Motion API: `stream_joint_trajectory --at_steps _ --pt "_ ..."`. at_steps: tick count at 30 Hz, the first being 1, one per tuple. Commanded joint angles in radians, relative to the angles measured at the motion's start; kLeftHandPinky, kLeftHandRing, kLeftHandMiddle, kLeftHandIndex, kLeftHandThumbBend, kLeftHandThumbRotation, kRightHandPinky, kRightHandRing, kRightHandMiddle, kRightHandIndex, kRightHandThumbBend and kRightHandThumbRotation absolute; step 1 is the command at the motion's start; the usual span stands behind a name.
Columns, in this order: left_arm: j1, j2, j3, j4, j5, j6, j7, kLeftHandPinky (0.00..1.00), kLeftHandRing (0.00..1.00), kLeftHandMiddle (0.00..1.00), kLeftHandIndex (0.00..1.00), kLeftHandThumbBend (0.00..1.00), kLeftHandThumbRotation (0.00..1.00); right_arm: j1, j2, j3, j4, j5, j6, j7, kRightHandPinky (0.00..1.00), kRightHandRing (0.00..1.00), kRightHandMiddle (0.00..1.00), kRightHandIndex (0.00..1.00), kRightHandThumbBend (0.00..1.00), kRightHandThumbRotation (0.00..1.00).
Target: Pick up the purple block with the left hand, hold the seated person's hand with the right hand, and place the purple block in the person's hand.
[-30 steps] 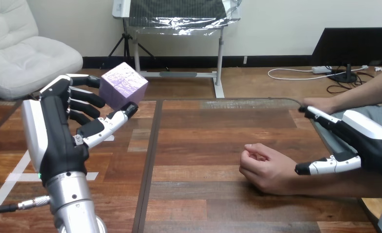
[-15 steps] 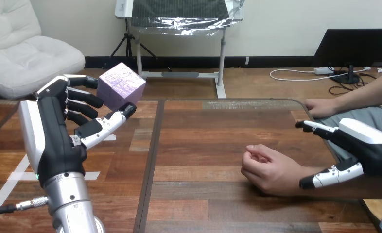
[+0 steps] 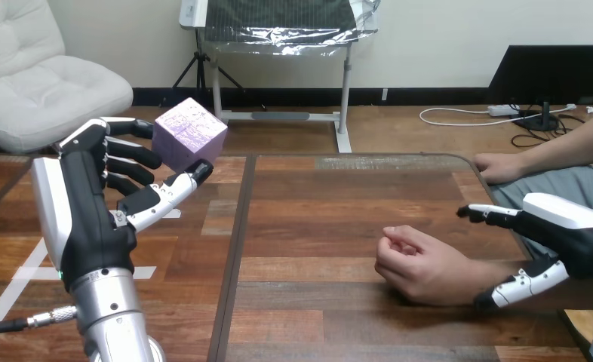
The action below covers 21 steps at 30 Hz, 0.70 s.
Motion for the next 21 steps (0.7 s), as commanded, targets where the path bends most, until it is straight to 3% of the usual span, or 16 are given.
stream_joint_trajectory --at_steps 1,21 --pt "-0.038 -0.002 0.011 -0.038 0.011 -0.025 -0.002 0.24 0.32 0.38 0.42 0.65 0.0 -0.017 -0.043 0.01 -0.01 0.002 0.014 0.018 0.95 0.92 0.92 0.94 1.0 0.45" --pt "-0.04 -0.007 0.03 -0.042 0.0 -0.026 -0.024 0.24 0.32 0.38 0.42 0.64 0.0 -0.003 -0.041 0.04 -0.021 -0.039 0.036 0.014 0.93 0.91 0.91 0.92 1.0 0.31"
